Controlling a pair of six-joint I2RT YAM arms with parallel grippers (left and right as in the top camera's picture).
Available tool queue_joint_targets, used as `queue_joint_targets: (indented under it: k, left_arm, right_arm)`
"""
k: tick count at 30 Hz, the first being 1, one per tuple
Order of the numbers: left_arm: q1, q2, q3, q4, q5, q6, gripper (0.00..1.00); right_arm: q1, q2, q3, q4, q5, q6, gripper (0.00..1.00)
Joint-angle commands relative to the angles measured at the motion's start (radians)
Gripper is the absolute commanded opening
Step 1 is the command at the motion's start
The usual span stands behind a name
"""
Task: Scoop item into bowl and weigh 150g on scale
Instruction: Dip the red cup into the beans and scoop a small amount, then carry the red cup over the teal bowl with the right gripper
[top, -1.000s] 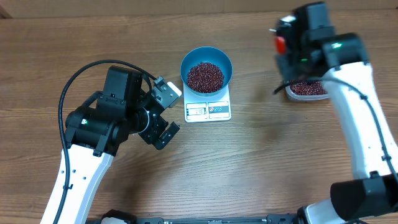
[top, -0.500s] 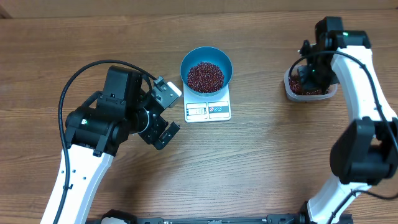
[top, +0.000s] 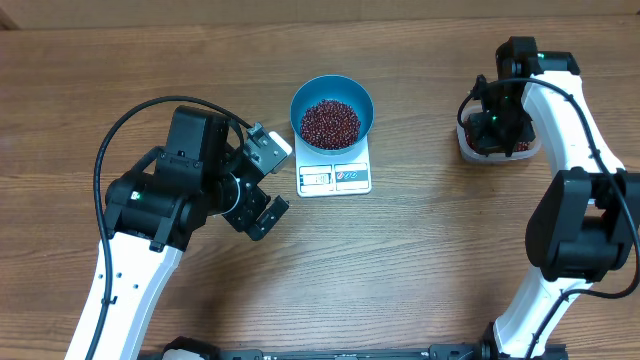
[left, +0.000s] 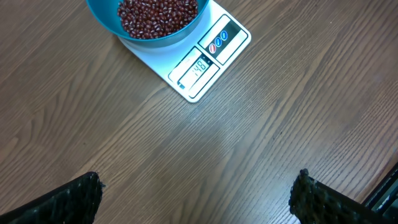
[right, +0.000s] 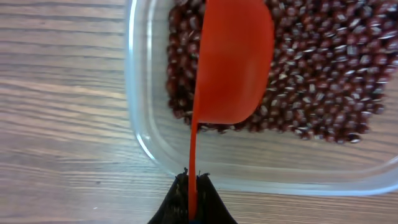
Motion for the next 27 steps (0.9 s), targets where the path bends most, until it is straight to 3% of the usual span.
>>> queue_joint_targets:
  k: [1,13,27]
  left_arm:
    - [0.002,0.002,0.023,0.004,0.005,-0.01,0.99]
    - [0.002,0.002,0.023,0.004,0.005,-0.01,1.0]
    - [0.002,0.002,0.023,0.004,0.005,-0.01,1.0]
  right_arm:
    - [-0.022,-0.001,0.006,-0.002,-0.057,0.003,0.04]
    - [-0.185,-0.004,0.006,-0.032,-0.235,-0.002,0.04]
    - [-0.406,-0.044,0.04,-0.109,-0.594,-0.143,0.04]
